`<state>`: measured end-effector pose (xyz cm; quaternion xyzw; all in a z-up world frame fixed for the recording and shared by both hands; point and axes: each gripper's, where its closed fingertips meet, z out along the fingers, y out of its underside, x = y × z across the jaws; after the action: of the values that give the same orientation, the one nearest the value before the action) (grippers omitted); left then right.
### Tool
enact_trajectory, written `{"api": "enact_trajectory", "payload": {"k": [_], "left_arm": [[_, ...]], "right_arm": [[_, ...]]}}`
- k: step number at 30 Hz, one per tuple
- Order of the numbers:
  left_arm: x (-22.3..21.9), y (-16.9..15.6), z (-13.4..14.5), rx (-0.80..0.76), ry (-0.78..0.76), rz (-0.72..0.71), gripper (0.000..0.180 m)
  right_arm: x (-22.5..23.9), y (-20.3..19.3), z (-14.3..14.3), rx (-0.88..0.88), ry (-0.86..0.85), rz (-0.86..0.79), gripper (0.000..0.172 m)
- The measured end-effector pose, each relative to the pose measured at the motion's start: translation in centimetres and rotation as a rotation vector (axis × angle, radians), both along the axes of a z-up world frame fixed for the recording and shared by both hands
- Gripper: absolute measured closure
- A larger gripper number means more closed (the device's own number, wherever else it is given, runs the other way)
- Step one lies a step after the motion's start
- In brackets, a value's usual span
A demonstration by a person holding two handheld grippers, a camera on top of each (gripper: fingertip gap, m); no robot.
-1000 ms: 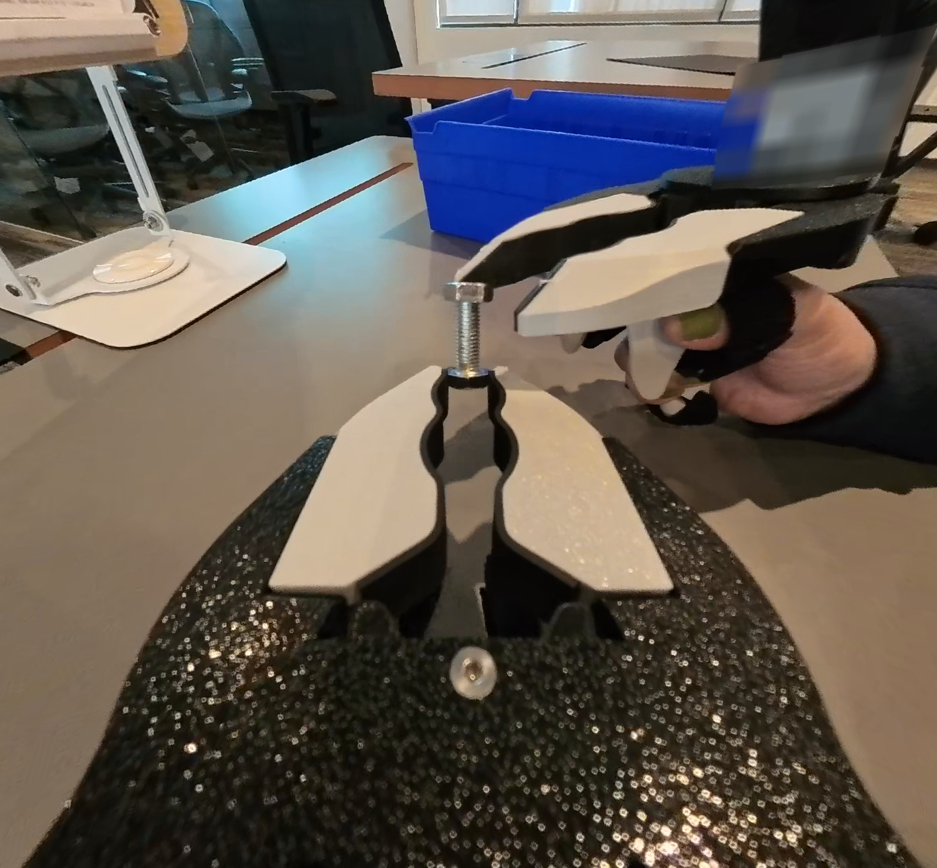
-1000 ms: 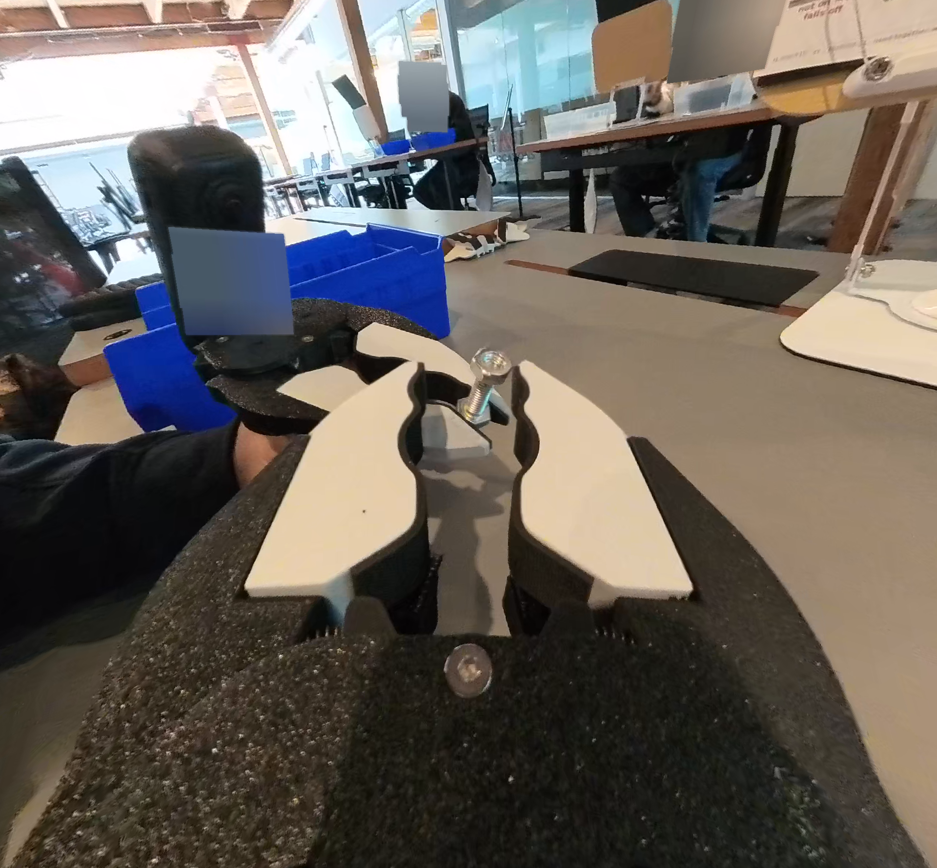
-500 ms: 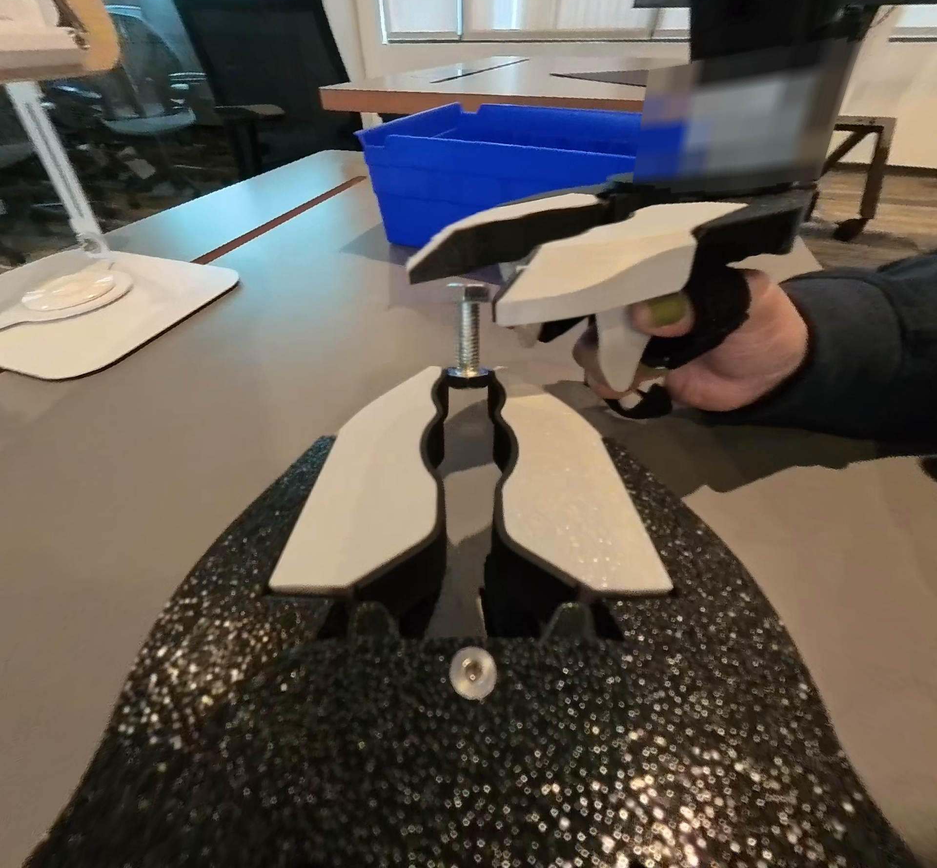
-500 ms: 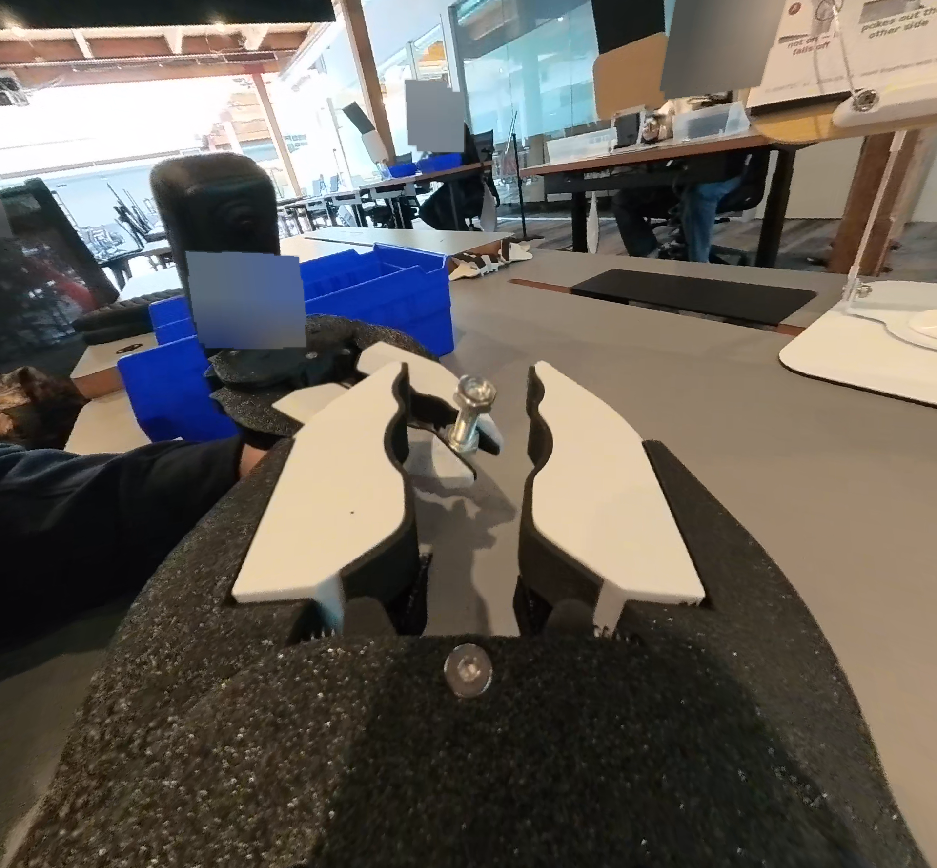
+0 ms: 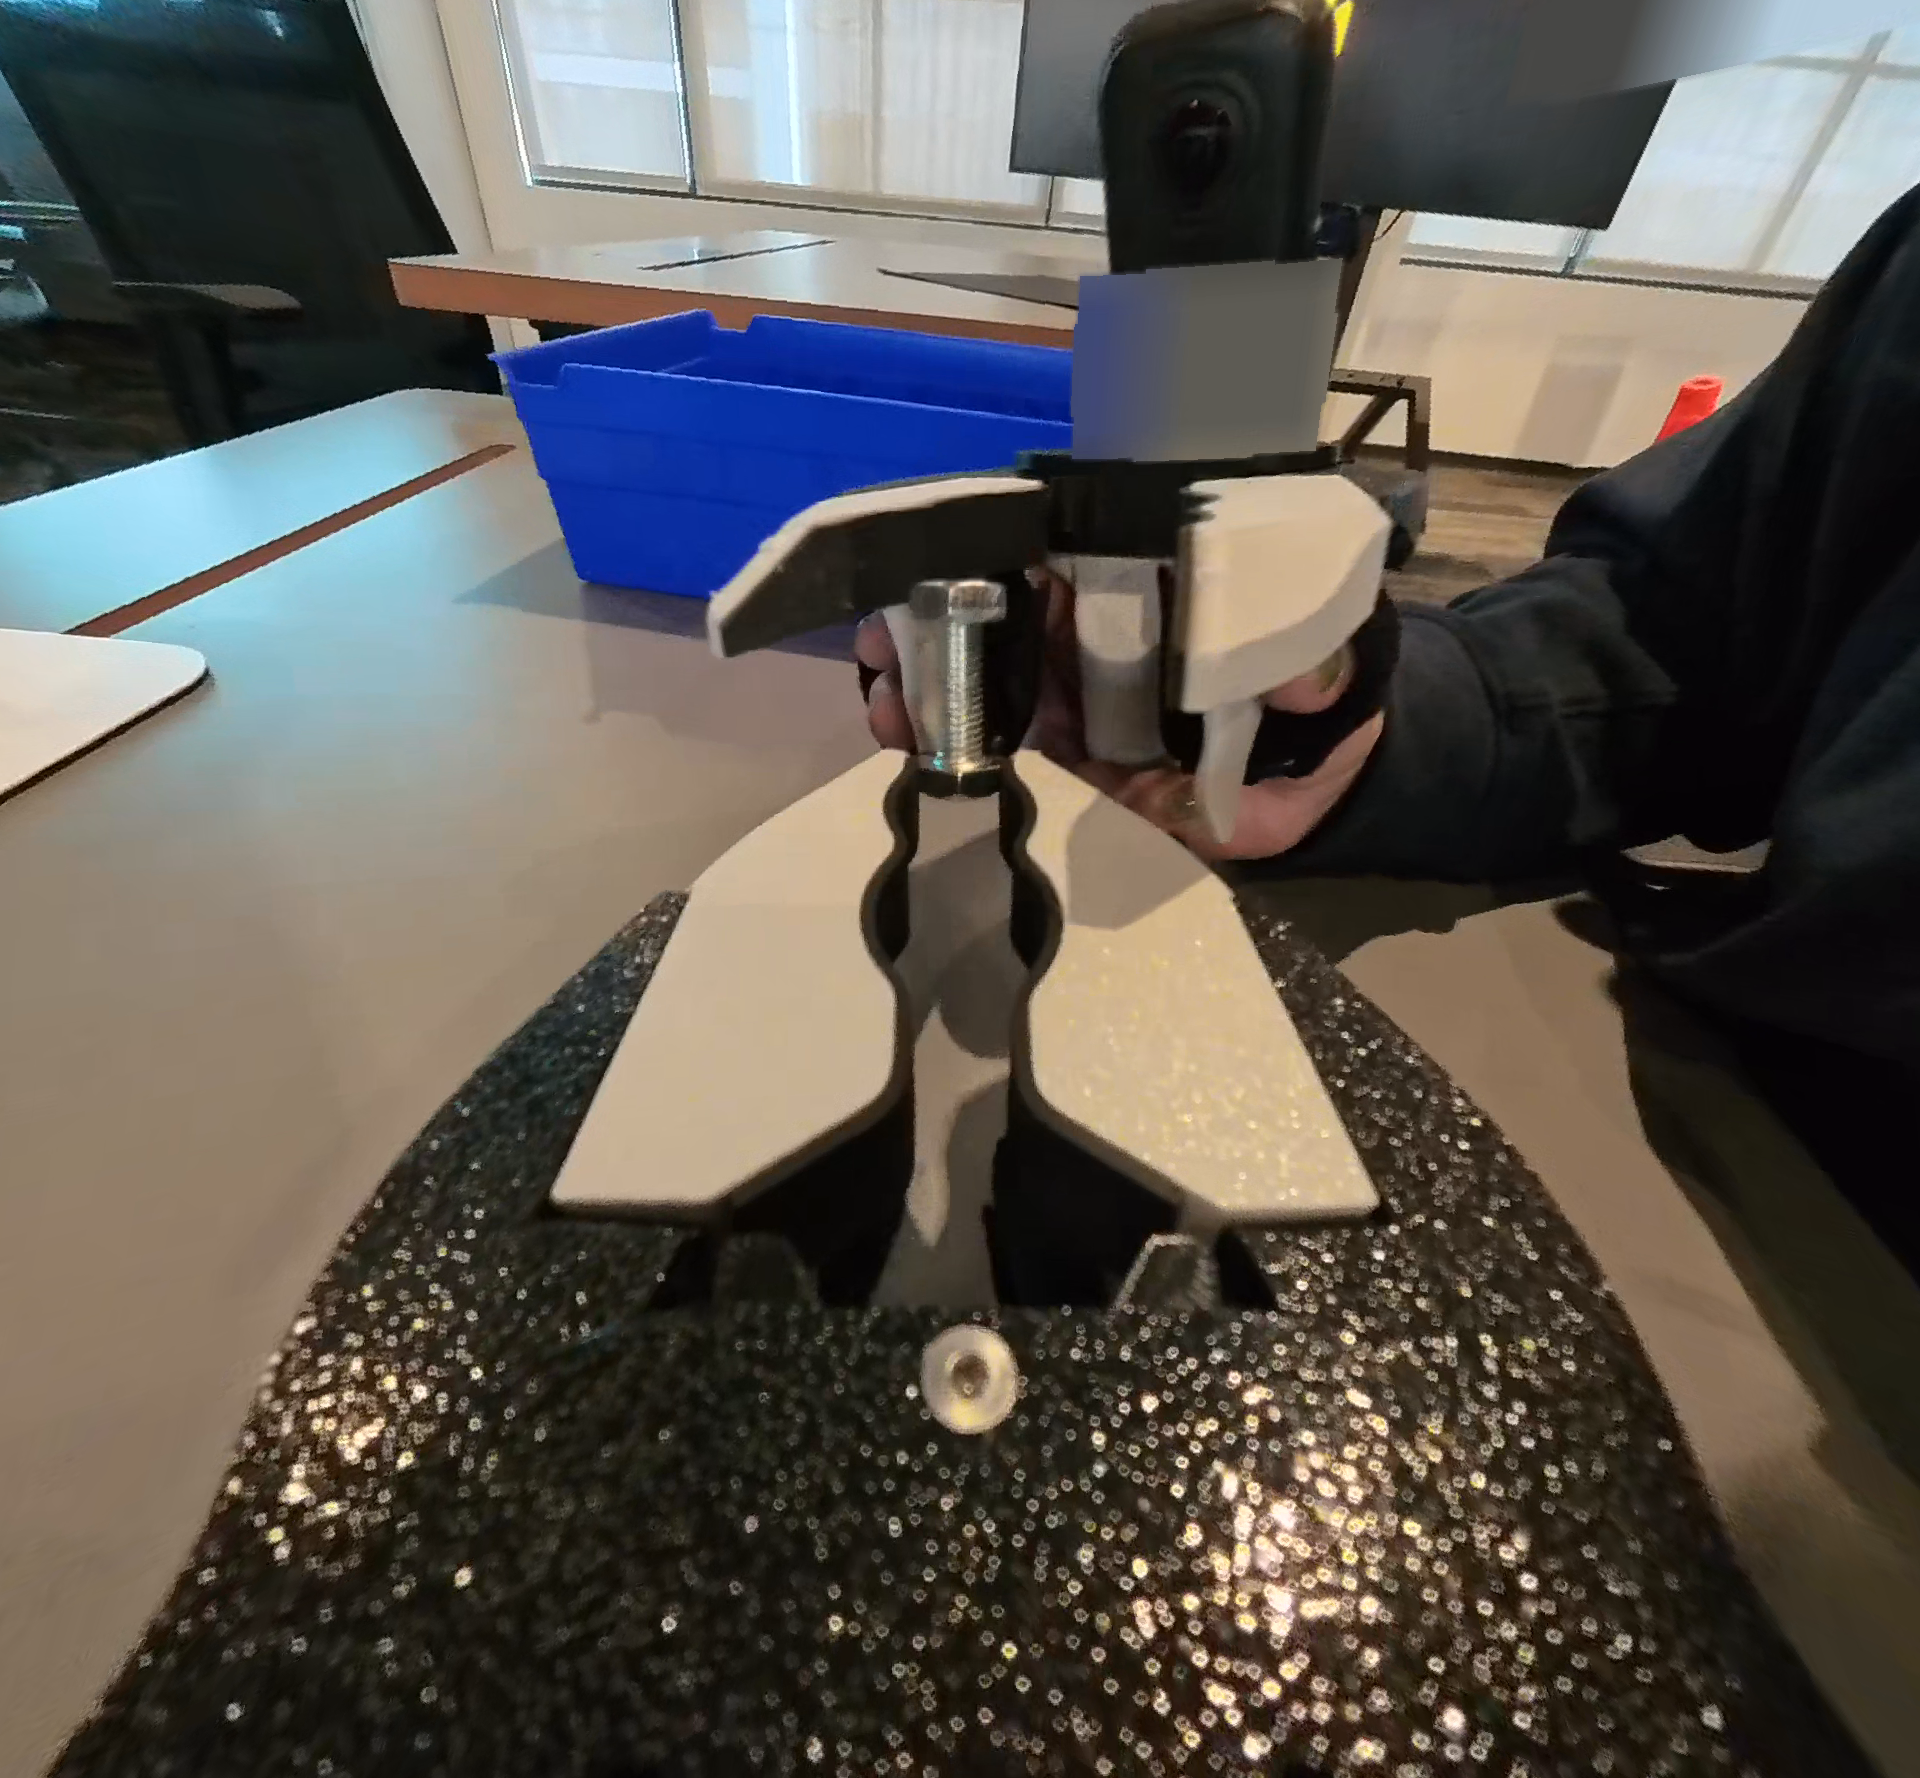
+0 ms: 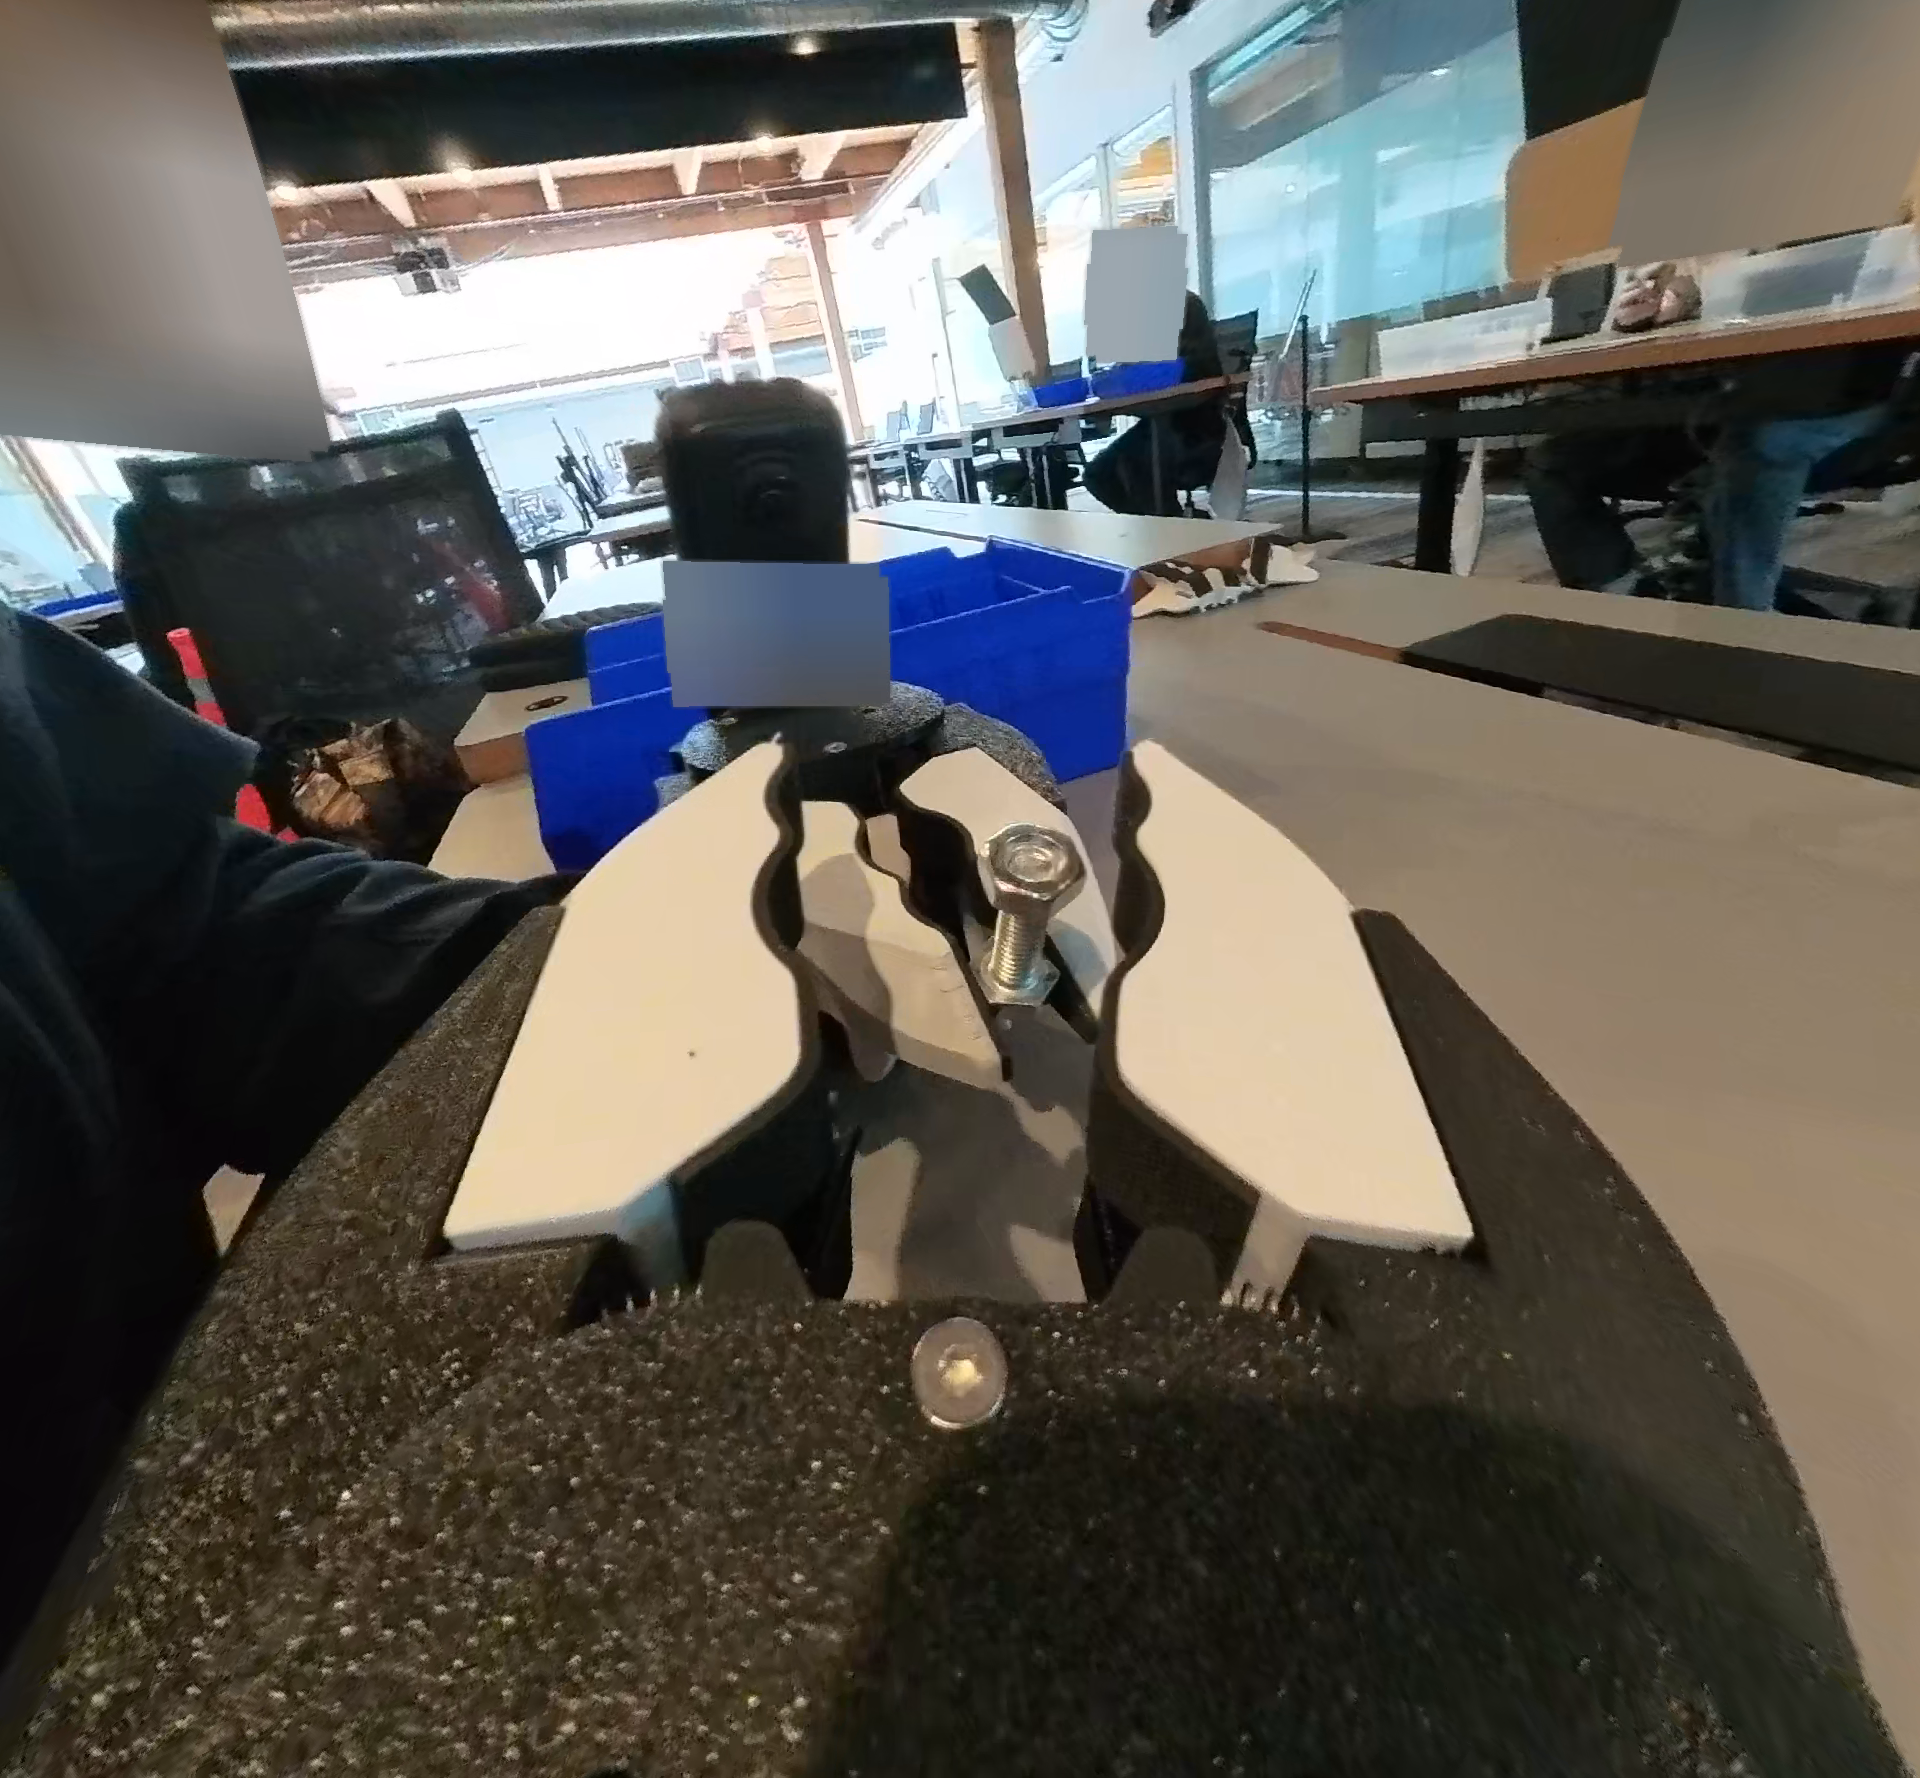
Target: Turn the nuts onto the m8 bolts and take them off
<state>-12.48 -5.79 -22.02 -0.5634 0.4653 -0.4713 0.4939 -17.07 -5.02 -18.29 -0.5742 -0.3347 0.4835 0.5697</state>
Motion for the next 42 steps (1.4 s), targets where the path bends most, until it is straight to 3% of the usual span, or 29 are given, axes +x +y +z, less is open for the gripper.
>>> {"api": "enact_trajectory", "payload": {"k": [20, 31, 42], "left_arm": [[-2.2, 2.5, 0.7, -0.063, -0.07, 0.121, 0.166], [0.1, -0.9, 0.7, -0.085, -0.069, -0.105, 0.167], [-1.8, 1.3, 1.6, -0.145, -0.162, -0.008, 0.167]], "right_arm": [[0.8, 0.6, 0.2, -0.004, 0.026, -0.037, 0.121], [-0.1, -0.5, 0.5, 0.028, 0.038, 0.032, 0.113], [0.2, -0.5, 0.7, 0.032, 0.056, 0.046, 0.115]]}}
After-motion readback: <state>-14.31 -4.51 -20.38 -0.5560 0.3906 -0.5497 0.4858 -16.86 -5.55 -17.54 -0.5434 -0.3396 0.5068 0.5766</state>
